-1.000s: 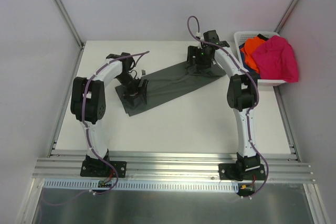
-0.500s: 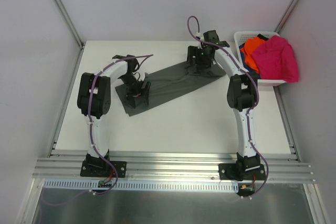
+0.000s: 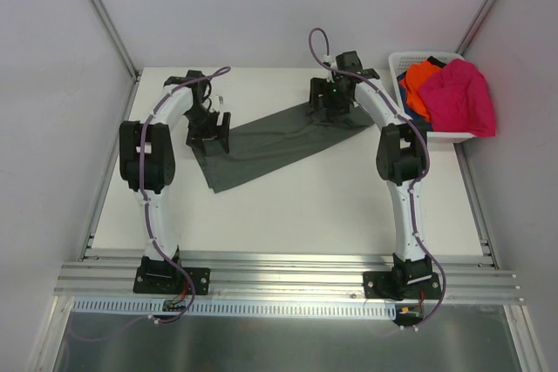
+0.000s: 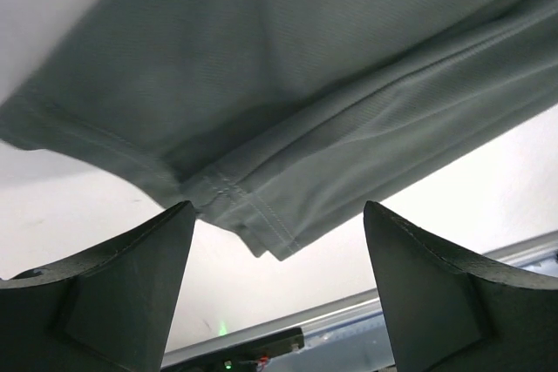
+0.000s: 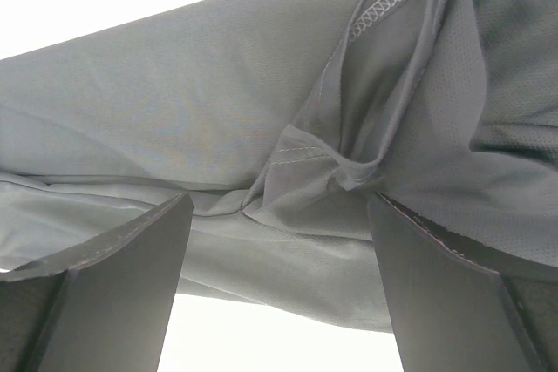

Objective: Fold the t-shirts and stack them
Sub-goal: Fold the tshirt

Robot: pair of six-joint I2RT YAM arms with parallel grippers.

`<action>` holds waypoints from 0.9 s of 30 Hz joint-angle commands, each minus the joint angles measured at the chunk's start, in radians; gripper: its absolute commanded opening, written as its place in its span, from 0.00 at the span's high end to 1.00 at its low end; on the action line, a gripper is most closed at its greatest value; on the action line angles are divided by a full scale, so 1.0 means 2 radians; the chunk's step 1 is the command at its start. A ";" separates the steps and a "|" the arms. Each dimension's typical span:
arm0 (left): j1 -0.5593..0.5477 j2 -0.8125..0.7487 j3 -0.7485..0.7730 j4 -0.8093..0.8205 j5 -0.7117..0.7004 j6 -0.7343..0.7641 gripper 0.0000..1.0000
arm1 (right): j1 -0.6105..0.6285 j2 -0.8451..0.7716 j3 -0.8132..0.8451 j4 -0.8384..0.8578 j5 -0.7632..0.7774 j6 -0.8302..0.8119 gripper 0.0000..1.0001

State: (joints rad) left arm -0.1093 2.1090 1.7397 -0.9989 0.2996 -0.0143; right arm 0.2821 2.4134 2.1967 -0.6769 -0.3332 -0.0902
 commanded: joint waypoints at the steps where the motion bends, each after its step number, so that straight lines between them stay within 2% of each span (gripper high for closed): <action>1: 0.000 -0.004 0.024 -0.004 -0.032 -0.004 0.21 | 0.010 -0.048 0.003 0.004 0.004 -0.009 0.14; 9: -0.001 -0.024 0.064 0.000 -0.023 -0.001 0.21 | 0.013 -0.055 -0.005 0.003 0.010 -0.014 0.13; 19: 0.000 0.040 0.109 0.001 -0.017 0.003 0.21 | 0.012 -0.056 -0.039 -0.001 0.006 -0.011 0.13; 27: 0.000 0.062 0.101 0.001 0.001 0.013 0.21 | -0.009 -0.042 -0.052 -0.005 0.022 -0.023 0.13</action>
State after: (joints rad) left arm -0.1051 2.2356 1.9320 -0.9756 0.2684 -0.0067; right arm 0.2928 2.3718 2.0800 -0.6853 -0.3168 -0.1177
